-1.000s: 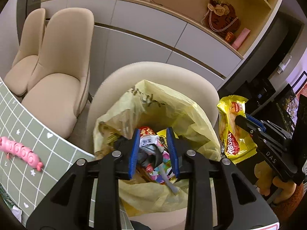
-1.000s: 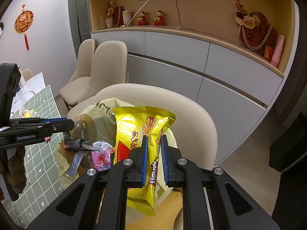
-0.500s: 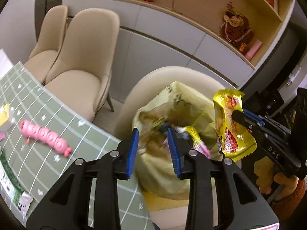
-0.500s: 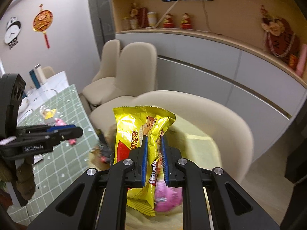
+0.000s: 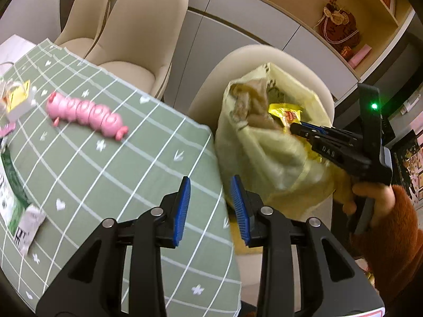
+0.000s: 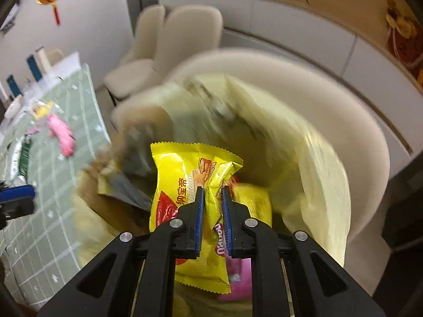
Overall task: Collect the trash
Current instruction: 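Move both tools back over the table toward the milk carton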
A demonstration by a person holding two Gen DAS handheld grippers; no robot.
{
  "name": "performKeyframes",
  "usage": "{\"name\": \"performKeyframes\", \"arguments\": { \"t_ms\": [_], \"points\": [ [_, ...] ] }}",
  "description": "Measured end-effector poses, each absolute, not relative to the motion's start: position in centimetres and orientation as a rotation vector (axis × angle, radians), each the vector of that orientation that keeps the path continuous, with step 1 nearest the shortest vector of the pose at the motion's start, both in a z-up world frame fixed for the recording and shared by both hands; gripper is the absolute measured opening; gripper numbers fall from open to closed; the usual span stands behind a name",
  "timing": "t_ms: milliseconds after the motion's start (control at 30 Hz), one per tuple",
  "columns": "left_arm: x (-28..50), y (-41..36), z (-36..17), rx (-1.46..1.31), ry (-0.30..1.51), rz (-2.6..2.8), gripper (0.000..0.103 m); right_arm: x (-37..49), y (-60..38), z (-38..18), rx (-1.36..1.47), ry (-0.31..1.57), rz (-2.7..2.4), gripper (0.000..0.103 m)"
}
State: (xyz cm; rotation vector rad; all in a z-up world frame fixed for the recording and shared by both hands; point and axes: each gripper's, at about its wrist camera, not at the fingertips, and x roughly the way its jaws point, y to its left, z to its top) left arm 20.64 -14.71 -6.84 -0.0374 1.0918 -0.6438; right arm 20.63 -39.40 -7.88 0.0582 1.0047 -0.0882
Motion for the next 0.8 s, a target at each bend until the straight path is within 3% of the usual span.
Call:
{"name": "performKeyframes", "arguments": {
  "t_ms": [133, 233, 267, 800],
  "points": [
    [20.6, -13.1, -8.1, -0.068, 1.119, -0.604, 0.031, 20.0, -39.4, -7.9, 0.083, 1.042, -0.067, 0.016],
    [20.6, -11.6, -8.4, -0.091, 1.118, -0.574, 0.035, 19.6, -38.6, -7.5, 0.057, 1.039, -0.060, 0.036],
    [20.5, -10.9, -8.4, -0.102, 1.113, -0.560, 0.037, 19.4, -38.2, -7.1, 0.047, 1.026, -0.061, 0.038],
    [21.5, 6.4, -6.6, -0.293, 0.954, -0.138, 0.046, 15.2, -32.8, 0.2, 0.074, 0.767, 0.006, 0.038]
  ]
}}
